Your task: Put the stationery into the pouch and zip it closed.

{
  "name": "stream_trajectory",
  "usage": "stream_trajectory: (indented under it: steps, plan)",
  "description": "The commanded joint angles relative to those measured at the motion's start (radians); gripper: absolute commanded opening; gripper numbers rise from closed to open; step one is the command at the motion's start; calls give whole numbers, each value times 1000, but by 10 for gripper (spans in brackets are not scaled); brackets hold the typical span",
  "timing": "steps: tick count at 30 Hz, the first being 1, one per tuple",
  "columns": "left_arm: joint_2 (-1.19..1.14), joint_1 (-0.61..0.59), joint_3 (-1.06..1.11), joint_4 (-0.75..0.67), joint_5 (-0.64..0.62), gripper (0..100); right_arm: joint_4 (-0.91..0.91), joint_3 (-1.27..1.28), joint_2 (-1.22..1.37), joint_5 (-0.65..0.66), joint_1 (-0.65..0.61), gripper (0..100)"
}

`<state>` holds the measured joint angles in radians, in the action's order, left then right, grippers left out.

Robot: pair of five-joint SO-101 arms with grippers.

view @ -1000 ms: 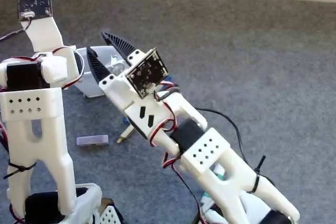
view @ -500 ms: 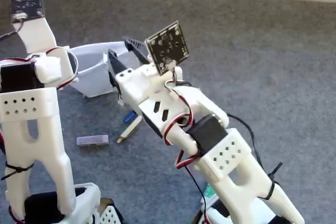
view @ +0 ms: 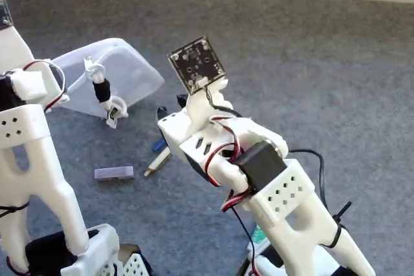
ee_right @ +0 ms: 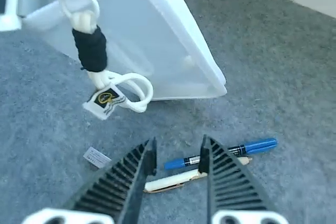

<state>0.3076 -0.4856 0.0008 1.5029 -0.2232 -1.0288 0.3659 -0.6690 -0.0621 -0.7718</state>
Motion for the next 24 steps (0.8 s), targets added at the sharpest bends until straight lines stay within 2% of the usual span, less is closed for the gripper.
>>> stream_trajectory:
  steps: [1, 4, 7, 11, 18, 24]
  plan:
    - [4, -33, -24, -5, 17, 7, 156, 91, -24, -9, 91, 130]
    - [4, -30, -24, -5, 0, 7, 237, 154, -22, -78, 136, 129]
    - [4, -30, -24, -5, -52, 7, 237, 179, -22, -143, 137, 129]
    - [4, -30, -16, -12, -55, 7, 237, 177, -7, -178, 143, 129]
    - [4, -28, 5, -12, -54, 7, 236, 105, 236, -285, 142, 127]
    - [4, -27, 28, -35, -57, 7, 150, -35, 420, -408, 142, 127]
